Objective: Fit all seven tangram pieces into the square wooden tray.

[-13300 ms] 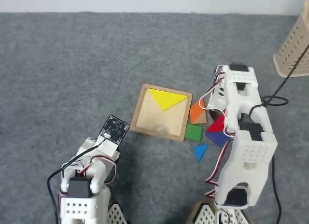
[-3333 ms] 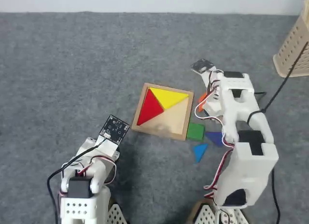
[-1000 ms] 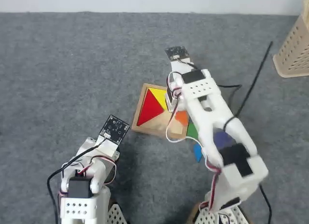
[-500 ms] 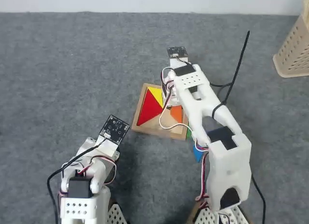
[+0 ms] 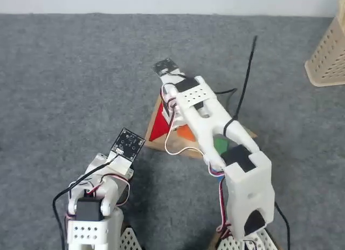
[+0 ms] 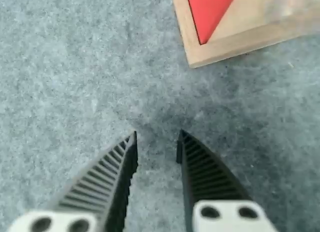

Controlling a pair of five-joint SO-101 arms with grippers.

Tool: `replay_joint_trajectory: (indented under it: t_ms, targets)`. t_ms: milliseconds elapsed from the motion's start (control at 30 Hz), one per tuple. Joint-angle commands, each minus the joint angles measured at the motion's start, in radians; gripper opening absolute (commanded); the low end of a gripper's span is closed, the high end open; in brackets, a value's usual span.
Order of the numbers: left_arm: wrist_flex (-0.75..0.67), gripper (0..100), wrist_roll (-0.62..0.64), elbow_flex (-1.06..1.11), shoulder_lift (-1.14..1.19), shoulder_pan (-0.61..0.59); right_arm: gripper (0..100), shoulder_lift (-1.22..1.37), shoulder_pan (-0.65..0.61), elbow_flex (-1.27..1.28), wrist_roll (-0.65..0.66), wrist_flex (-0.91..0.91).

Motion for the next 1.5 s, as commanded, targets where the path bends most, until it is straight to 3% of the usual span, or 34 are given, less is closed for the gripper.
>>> replay_joint_trajectory:
  t_ms: [0, 167, 667, 967, 1467]
  targets:
    - [0.000, 12, 0.008, -0.013, -0.021, -0.005, 1.0, -0.019, -0.036, -0.049, 0.123, 0.041]
    - [0.000, 12, 0.008, -0.013, -0.021, -0.005, 1.0, -0.021, -0.074, -0.055, 0.273, 0.068]
    - [0.000, 12, 0.008, -0.013, -0.021, -0.005, 1.5, -0.019, -0.122, -0.049, 0.453, 0.108]
    - [0.000, 12, 0.008, -0.013, -0.021, -0.005, 14.1, -0.019, -0.122, -0.055, 0.450, 0.136]
    - [0.000, 12, 0.008, -0.013, -0.021, -0.005, 14.4, -0.134, -0.094, -0.049, 0.405, 0.150]
